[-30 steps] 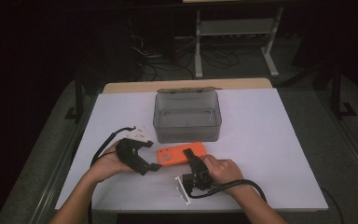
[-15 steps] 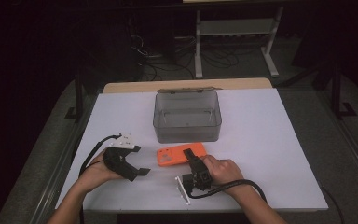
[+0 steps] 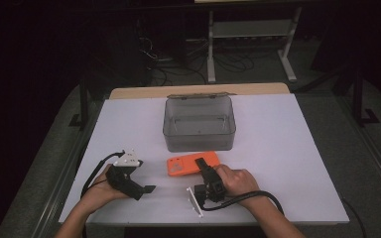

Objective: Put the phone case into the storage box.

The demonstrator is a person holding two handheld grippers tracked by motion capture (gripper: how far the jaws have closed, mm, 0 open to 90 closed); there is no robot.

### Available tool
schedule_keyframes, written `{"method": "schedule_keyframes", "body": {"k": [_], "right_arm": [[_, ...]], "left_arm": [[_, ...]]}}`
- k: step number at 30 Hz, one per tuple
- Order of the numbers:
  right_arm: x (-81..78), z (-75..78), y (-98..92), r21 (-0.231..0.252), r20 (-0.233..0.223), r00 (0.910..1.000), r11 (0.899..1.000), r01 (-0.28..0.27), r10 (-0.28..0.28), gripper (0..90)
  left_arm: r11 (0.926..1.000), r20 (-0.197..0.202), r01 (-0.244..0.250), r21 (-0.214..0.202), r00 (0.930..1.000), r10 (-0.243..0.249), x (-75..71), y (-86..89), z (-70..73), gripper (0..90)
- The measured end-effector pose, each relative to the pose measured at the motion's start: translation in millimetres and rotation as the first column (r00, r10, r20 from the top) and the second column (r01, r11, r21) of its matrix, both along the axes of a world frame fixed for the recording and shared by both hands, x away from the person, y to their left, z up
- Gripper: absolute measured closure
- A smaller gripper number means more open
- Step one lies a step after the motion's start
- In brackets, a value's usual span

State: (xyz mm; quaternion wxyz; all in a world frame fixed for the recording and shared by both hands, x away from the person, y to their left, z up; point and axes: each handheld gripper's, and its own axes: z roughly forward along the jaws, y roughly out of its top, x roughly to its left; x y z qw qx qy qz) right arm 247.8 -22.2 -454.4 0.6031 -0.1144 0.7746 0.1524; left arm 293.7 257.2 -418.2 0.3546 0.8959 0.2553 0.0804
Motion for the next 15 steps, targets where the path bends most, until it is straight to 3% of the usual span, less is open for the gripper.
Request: {"method": "schedule_keyframes", "body": {"k": [15], "right_arm": [[0.7,1.4,-0.8,0.016,-0.013,0.9999,1.0,0.001,-0.001,82.7]], "left_arm": [[0.9998,0.011,-0.021,-0.004,0.9997,0.021,-3.1,2.6,-12.6,0.0]]}}
